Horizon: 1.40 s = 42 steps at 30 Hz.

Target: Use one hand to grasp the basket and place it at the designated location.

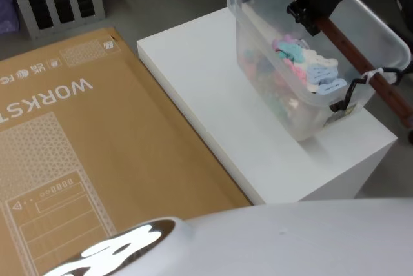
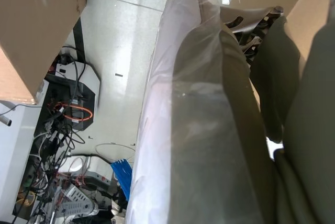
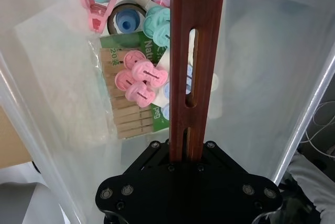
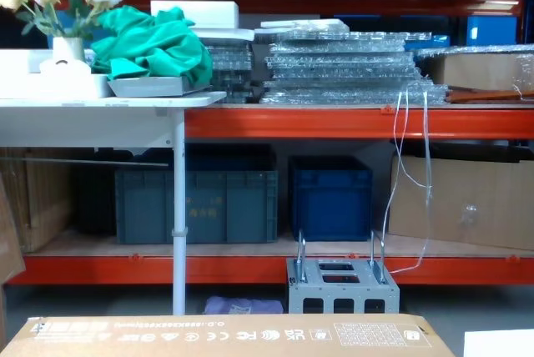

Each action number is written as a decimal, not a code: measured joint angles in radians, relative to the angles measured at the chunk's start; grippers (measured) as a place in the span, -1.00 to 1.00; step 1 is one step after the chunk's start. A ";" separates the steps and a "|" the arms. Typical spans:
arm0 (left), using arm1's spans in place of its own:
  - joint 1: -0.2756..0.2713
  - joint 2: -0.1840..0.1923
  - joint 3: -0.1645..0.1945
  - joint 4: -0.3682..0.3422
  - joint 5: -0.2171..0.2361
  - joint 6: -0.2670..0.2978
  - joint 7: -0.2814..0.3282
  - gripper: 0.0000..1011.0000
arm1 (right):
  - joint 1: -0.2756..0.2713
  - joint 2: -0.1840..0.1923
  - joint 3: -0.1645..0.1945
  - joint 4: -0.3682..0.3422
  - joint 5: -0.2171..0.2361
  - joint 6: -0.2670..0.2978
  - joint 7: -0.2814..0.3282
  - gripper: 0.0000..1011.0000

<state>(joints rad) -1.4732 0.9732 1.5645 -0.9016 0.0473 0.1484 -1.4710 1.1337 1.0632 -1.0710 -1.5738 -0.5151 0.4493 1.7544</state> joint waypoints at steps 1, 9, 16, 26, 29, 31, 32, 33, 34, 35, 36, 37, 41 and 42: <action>0.000 0.000 0.000 0.000 0.000 0.000 0.000 -1.00 | -0.003 -0.004 0.000 0.008 0.000 -0.005 -0.003 -1.00; 0.000 0.000 0.000 0.000 0.000 0.000 0.000 -1.00 | -0.013 -0.018 0.000 0.037 0.000 -0.024 -0.017 -1.00; 0.000 0.000 0.000 0.000 0.000 0.000 0.000 -1.00 | -0.022 -0.026 0.000 0.052 0.002 -0.031 -0.027 -1.00; 0.000 0.000 0.000 0.000 0.000 0.000 0.000 -1.00 | -0.034 -0.038 -0.003 0.072 0.006 -0.034 -0.041 -1.00; 0.000 0.000 0.000 0.000 0.000 0.000 0.000 -1.00 | -0.035 -0.039 -0.004 0.074 0.006 -0.032 -0.041 -1.00; 0.000 0.000 0.000 0.000 0.000 0.000 0.000 -1.00 | -0.035 -0.041 -0.004 0.076 0.006 -0.032 -0.042 -1.00; 0.000 0.000 0.000 0.000 0.000 0.000 0.000 -1.00 | -0.035 -0.041 -0.005 0.076 0.006 -0.031 -0.042 -1.00; 0.000 0.000 0.000 0.000 0.000 0.000 0.000 -1.00 | -0.035 -0.041 -0.005 0.076 0.006 -0.031 -0.042 -1.00; 0.000 0.000 0.000 0.000 0.000 0.000 0.000 -1.00 | -0.035 -0.041 -0.005 0.077 0.006 -0.030 -0.042 -1.00; 0.000 0.000 0.000 0.000 0.000 0.000 0.000 -1.00 | -0.036 -0.041 -0.006 0.077 0.006 -0.030 -0.042 -1.00; 0.000 0.000 0.000 0.000 0.000 0.000 0.000 -1.00 | -0.038 -0.042 -0.006 0.078 0.006 -0.028 -0.043 -1.00; 0.000 0.000 0.000 0.000 0.000 0.000 0.000 -1.00 | -0.038 -0.042 -0.007 0.078 0.006 -0.027 -0.043 -1.00; 0.000 0.000 0.000 0.000 0.000 0.000 0.000 -1.00 | -0.041 -0.047 -0.008 0.083 0.006 -0.025 -0.045 -1.00; 0.000 0.000 0.000 0.000 0.000 0.000 0.000 -1.00 | -0.042 -0.048 -0.008 0.083 0.006 -0.025 -0.046 -1.00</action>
<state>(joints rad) -1.4732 0.9732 1.5645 -0.9016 0.0474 0.1484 -1.4711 1.0922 1.0155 -1.0793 -1.4906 -0.5091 0.4247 1.7085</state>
